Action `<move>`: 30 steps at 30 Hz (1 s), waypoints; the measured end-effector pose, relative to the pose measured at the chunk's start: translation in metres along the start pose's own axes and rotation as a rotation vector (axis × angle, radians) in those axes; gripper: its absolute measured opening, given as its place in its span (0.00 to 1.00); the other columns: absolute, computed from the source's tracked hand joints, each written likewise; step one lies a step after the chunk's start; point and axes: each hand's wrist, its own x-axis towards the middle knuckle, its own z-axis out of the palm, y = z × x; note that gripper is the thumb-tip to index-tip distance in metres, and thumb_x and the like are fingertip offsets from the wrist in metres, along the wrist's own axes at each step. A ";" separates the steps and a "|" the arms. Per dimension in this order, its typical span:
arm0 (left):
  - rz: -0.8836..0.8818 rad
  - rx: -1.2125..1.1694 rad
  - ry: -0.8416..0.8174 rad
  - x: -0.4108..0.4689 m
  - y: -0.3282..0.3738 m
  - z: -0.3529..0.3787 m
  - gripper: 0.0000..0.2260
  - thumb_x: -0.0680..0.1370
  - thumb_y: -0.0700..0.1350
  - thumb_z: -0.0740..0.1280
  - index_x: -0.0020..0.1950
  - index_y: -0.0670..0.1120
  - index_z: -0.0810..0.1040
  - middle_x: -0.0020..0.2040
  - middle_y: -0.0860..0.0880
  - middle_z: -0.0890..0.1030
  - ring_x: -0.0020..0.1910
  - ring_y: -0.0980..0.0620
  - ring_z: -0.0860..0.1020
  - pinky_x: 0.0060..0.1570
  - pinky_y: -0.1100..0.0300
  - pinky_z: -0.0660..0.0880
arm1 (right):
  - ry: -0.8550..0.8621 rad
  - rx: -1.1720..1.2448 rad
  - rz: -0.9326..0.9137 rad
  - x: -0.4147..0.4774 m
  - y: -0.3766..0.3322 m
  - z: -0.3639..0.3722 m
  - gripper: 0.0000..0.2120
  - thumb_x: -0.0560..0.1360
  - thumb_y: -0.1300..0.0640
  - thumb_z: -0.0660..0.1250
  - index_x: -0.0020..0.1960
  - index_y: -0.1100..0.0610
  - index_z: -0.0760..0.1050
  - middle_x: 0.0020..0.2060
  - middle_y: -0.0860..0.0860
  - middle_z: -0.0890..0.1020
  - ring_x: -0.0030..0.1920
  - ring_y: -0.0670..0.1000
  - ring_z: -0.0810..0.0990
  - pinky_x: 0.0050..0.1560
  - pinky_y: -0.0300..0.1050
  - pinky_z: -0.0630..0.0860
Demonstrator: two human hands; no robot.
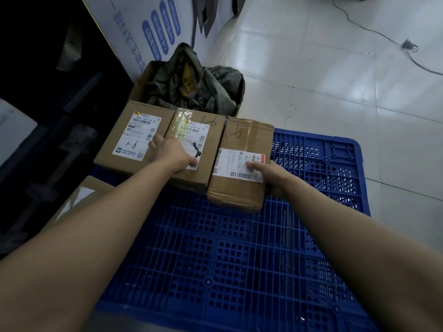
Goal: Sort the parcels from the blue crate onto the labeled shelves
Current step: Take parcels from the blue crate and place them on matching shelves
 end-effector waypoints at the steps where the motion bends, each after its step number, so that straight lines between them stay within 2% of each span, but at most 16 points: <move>1: 0.000 -0.001 0.000 0.001 -0.002 0.000 0.42 0.67 0.54 0.77 0.72 0.38 0.60 0.73 0.38 0.57 0.72 0.39 0.57 0.66 0.45 0.63 | -0.002 0.043 0.034 -0.001 -0.001 0.000 0.23 0.74 0.54 0.72 0.66 0.55 0.69 0.53 0.56 0.83 0.48 0.55 0.84 0.37 0.49 0.81; 3: -0.004 0.007 0.003 0.002 -0.003 0.001 0.42 0.67 0.54 0.77 0.72 0.39 0.60 0.72 0.38 0.58 0.71 0.39 0.58 0.67 0.45 0.62 | -0.023 0.117 0.096 -0.002 -0.003 0.001 0.25 0.72 0.54 0.73 0.66 0.57 0.70 0.53 0.57 0.83 0.49 0.56 0.84 0.38 0.51 0.82; 6: -0.009 0.024 0.004 0.002 -0.003 0.005 0.45 0.65 0.57 0.77 0.73 0.41 0.59 0.72 0.39 0.58 0.71 0.39 0.58 0.69 0.45 0.61 | -0.083 0.169 0.112 -0.004 -0.001 0.003 0.21 0.72 0.57 0.73 0.63 0.60 0.74 0.51 0.57 0.85 0.48 0.56 0.85 0.46 0.54 0.82; 8: -0.027 0.045 0.001 0.002 -0.004 0.006 0.49 0.64 0.60 0.76 0.74 0.40 0.55 0.72 0.38 0.57 0.72 0.39 0.57 0.69 0.45 0.60 | -0.052 0.184 0.074 -0.006 0.000 0.005 0.27 0.71 0.58 0.74 0.67 0.61 0.69 0.54 0.58 0.83 0.51 0.58 0.84 0.49 0.56 0.81; 11: -0.073 0.065 0.002 0.003 -0.008 0.007 0.55 0.62 0.65 0.75 0.75 0.38 0.51 0.73 0.38 0.56 0.72 0.39 0.56 0.69 0.45 0.59 | 0.054 0.168 0.006 -0.009 -0.003 0.002 0.34 0.69 0.60 0.76 0.70 0.57 0.63 0.56 0.58 0.81 0.49 0.58 0.83 0.39 0.55 0.81; 14: -0.044 0.026 0.012 0.003 -0.008 0.009 0.56 0.61 0.64 0.76 0.75 0.37 0.53 0.72 0.38 0.57 0.72 0.39 0.56 0.69 0.46 0.58 | 0.070 0.166 -0.014 -0.010 -0.004 -0.002 0.34 0.69 0.60 0.75 0.70 0.56 0.62 0.55 0.58 0.80 0.50 0.58 0.82 0.40 0.57 0.80; 17: -0.066 -0.084 -0.015 0.003 -0.009 0.013 0.54 0.60 0.61 0.78 0.73 0.35 0.56 0.73 0.38 0.57 0.72 0.39 0.57 0.70 0.47 0.59 | 0.055 0.187 -0.009 -0.008 0.001 -0.005 0.33 0.70 0.61 0.74 0.70 0.57 0.63 0.56 0.59 0.81 0.52 0.59 0.82 0.49 0.62 0.80; 20: -0.103 -0.253 -0.063 0.011 -0.017 0.016 0.49 0.59 0.58 0.80 0.70 0.38 0.62 0.71 0.40 0.62 0.68 0.41 0.64 0.67 0.48 0.65 | 0.012 0.213 0.012 -0.008 0.007 -0.012 0.30 0.71 0.61 0.73 0.70 0.57 0.65 0.57 0.59 0.81 0.53 0.60 0.82 0.50 0.61 0.80; 23: -0.095 -0.418 -0.126 0.014 -0.025 0.021 0.48 0.60 0.54 0.81 0.71 0.40 0.58 0.69 0.42 0.68 0.63 0.44 0.70 0.60 0.51 0.69 | -0.001 0.232 0.006 -0.011 0.013 -0.018 0.30 0.71 0.62 0.72 0.70 0.57 0.65 0.57 0.59 0.82 0.53 0.60 0.83 0.47 0.60 0.81; 26: -0.095 -0.564 -0.156 0.008 -0.028 0.026 0.46 0.63 0.51 0.80 0.70 0.43 0.54 0.65 0.44 0.71 0.52 0.51 0.70 0.50 0.55 0.66 | 0.009 0.249 -0.034 -0.017 0.017 -0.023 0.30 0.71 0.65 0.71 0.71 0.57 0.64 0.57 0.60 0.81 0.55 0.61 0.82 0.51 0.62 0.79; 28: -0.092 -0.622 -0.162 0.003 -0.029 0.023 0.47 0.64 0.52 0.79 0.71 0.43 0.53 0.67 0.44 0.70 0.54 0.49 0.70 0.50 0.55 0.66 | 0.001 0.257 -0.048 -0.027 0.012 -0.024 0.30 0.72 0.66 0.70 0.71 0.58 0.64 0.58 0.61 0.81 0.56 0.62 0.81 0.53 0.63 0.78; 30: -0.082 -0.653 -0.150 -0.004 -0.028 0.014 0.47 0.64 0.54 0.79 0.72 0.44 0.53 0.68 0.43 0.69 0.60 0.45 0.71 0.50 0.54 0.67 | -0.002 0.249 -0.072 -0.040 0.001 -0.025 0.29 0.73 0.67 0.69 0.71 0.59 0.64 0.58 0.62 0.80 0.56 0.63 0.81 0.50 0.61 0.80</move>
